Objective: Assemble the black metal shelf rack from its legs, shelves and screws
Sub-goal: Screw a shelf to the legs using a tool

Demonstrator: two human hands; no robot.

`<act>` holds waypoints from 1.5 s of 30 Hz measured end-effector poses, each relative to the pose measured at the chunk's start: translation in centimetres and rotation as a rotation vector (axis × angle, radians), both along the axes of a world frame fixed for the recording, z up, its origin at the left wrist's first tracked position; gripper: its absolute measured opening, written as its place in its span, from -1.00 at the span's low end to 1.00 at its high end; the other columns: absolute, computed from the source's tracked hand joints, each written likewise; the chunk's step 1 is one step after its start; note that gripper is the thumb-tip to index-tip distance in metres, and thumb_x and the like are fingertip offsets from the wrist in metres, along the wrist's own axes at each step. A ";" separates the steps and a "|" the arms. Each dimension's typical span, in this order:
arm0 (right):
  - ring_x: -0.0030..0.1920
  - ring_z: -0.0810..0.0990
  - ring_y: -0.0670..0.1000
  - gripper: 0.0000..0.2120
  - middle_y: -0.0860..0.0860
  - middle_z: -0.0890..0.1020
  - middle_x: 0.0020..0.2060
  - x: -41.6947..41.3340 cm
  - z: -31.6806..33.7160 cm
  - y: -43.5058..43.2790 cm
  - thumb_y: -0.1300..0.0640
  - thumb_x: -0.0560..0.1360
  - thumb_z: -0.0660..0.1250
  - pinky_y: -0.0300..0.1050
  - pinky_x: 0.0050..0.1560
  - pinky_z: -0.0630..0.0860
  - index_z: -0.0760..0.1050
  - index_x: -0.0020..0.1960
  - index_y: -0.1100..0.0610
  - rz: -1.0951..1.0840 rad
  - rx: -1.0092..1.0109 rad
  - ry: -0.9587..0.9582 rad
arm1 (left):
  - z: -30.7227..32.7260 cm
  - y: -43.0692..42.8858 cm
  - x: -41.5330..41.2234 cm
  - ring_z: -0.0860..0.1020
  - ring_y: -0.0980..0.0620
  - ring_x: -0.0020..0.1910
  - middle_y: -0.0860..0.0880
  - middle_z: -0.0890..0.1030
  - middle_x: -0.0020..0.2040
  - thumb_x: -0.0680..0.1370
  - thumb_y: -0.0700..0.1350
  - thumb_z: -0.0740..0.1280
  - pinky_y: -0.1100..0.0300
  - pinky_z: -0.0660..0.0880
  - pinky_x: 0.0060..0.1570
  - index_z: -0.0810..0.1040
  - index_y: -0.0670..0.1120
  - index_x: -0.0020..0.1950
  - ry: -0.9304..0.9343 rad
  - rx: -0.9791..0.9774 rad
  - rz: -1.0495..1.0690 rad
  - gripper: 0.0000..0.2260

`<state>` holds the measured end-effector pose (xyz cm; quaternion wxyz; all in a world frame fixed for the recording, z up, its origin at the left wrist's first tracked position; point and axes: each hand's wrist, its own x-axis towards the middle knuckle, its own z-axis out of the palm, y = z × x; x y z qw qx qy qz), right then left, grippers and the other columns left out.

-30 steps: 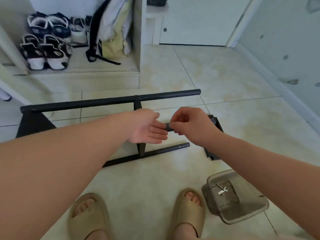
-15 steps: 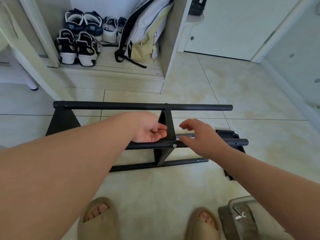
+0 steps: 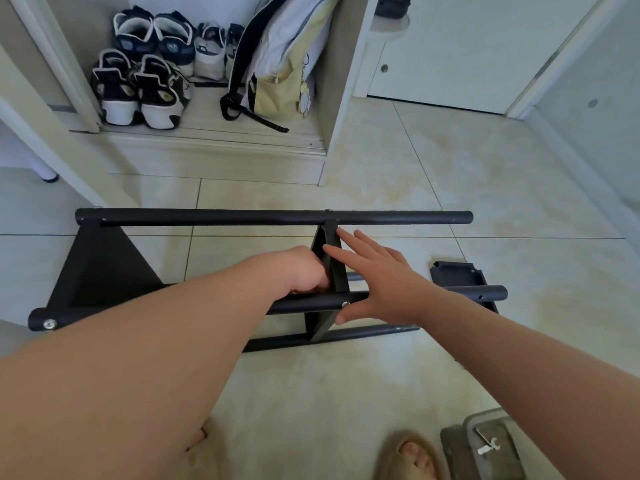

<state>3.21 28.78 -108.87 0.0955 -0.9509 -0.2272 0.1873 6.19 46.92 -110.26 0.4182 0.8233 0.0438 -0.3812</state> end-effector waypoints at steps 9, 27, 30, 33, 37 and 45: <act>0.59 -0.32 -0.09 -0.01 -0.23 -0.25 0.61 0.6 1.2 -0.1 -0.31 0.38 0.48 0.13 0.57 -0.20 -0.05 0.61 -0.30 -0.006 0.042 0.161 | -0.1 0.2 0.1 0.70 -0.15 -0.06 -0.14 0.73 -0.13 0.52 -0.23 0.32 -0.05 0.62 0.09 0.67 -0.19 0.03 0.174 -0.009 -0.060 -0.83; 0.57 -0.45 0.01 0.04 -0.06 -0.36 0.60 -2.5 -1.6 0.4 -0.58 0.33 0.08 0.27 0.53 -0.38 -0.28 0.62 -0.18 0.129 -0.088 -0.165 | -1.5 1.3 -2.1 0.62 -0.02 -0.25 -0.09 0.69 -0.25 0.50 -0.29 0.34 0.19 0.53 -0.15 0.67 -0.17 -0.06 0.176 -0.060 -0.081 -0.88; 0.54 -0.50 0.05 0.18 0.06 -0.41 0.58 -2.8 -1.6 0.5 -0.63 0.27 0.07 0.26 0.54 -0.38 -0.40 0.61 -0.08 0.056 -0.105 -0.153 | -1.7 1.3 -2.1 0.68 0.03 -0.22 -0.08 0.73 -0.16 0.50 -0.31 0.34 0.18 0.60 -0.08 0.70 -0.14 -0.04 0.168 -0.091 -0.058 -0.83; 0.54 -0.52 0.06 0.23 0.09 -0.43 0.57 -2.8 -1.5 0.6 -0.64 0.26 0.09 0.24 0.53 -0.40 -0.43 0.61 -0.03 0.042 -0.120 -0.146 | -1.9 1.5 -2.1 0.70 0.08 -0.19 -0.06 0.74 -0.13 0.51 -0.35 0.34 0.26 0.60 -0.12 0.70 -0.13 -0.05 0.201 -0.162 -0.020 -0.81; 0.53 -0.52 0.06 0.25 0.10 -0.44 0.57 -2.9 -1.4 0.6 -0.64 0.27 0.13 0.20 0.53 -0.42 -0.43 0.61 0.00 0.041 -0.116 -0.143 | -1.7 1.6 -2.1 0.69 0.08 -0.22 -0.09 0.73 -0.16 0.50 -0.33 0.37 0.28 0.58 -0.20 0.70 -0.20 -0.01 0.239 -0.214 0.000 -0.85; 0.53 -0.53 0.03 0.32 0.10 -0.46 0.56 -2.9 -1.3 0.6 -0.69 0.21 -0.03 0.20 0.55 -0.38 -0.40 0.61 0.16 0.036 -0.163 -0.142 | -1.9 1.5 -2.0 0.68 0.08 -0.21 -0.08 0.73 -0.15 0.50 -0.34 0.36 0.28 0.57 -0.13 0.70 -0.18 -0.03 0.243 -0.202 0.011 -0.84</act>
